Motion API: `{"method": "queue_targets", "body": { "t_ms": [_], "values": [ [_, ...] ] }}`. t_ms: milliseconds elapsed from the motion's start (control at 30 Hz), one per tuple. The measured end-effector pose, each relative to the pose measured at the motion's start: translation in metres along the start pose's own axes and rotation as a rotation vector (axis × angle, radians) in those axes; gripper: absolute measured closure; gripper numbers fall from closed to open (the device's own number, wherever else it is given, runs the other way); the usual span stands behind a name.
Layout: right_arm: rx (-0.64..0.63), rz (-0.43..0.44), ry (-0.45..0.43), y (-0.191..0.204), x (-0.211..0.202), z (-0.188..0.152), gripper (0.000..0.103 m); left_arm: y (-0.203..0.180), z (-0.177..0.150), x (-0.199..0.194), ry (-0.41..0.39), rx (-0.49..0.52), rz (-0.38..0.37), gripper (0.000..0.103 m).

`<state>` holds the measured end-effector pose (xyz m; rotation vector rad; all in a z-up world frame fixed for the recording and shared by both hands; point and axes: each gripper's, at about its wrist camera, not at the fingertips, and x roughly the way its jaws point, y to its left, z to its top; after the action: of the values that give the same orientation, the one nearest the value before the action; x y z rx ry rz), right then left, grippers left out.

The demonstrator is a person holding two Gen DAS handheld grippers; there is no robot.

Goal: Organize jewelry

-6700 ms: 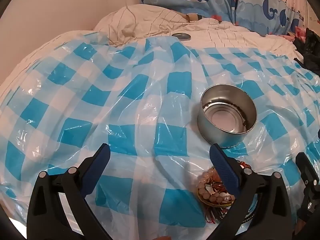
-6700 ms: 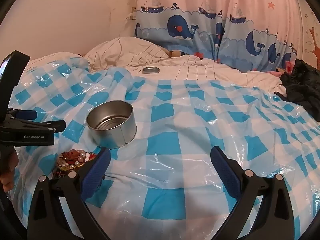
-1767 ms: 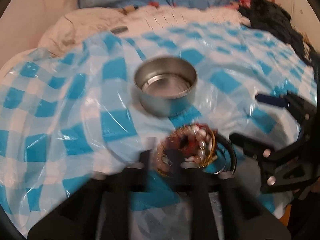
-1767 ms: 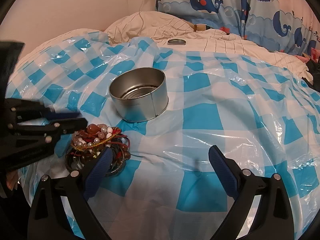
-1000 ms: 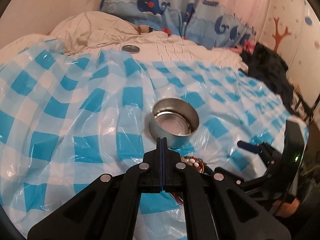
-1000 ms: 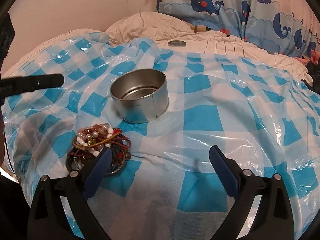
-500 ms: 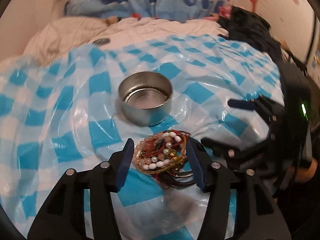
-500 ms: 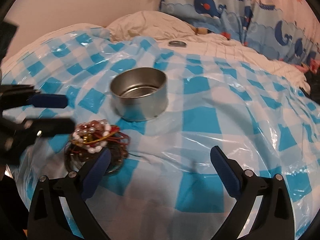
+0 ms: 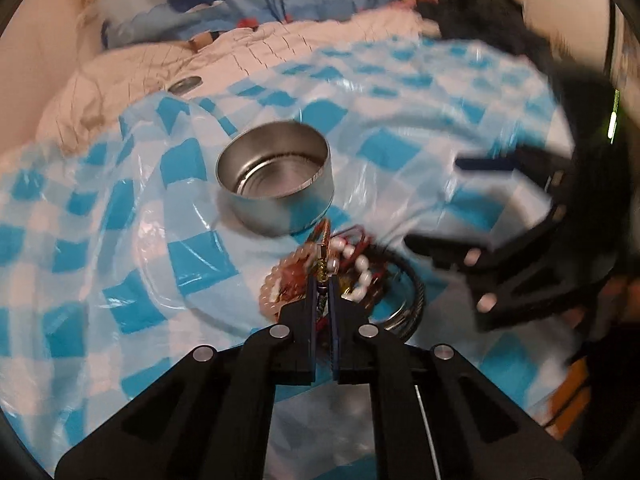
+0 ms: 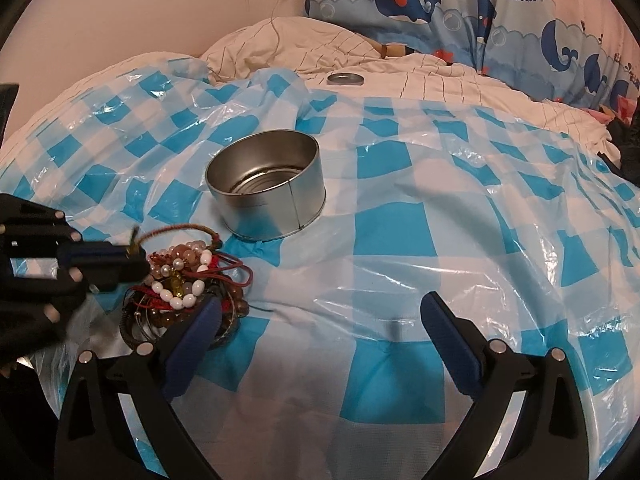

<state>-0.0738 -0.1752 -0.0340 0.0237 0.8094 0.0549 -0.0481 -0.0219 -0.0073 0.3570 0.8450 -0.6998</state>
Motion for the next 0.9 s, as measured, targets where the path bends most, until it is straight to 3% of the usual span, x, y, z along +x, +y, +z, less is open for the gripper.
{"method": "queue_targets", "body": {
  "t_ms": [400,600,900],
  "values": [
    [-0.101,0.045,-0.072,0.030,-0.010,0.004,0.008,0.068,0.001,-0.023,-0.132,-0.390,-0.208,0.099],
    [-0.125,0.116,-0.125,0.044,-0.016,0.015,0.007,0.076,0.001,-0.023,-0.142,-0.446,-0.285,0.099],
    [-0.281,0.249,-0.100,0.081,0.009,0.034,0.007,0.073,0.006,-0.025,-0.144,-0.433,-0.347,0.099]
  ]
}}
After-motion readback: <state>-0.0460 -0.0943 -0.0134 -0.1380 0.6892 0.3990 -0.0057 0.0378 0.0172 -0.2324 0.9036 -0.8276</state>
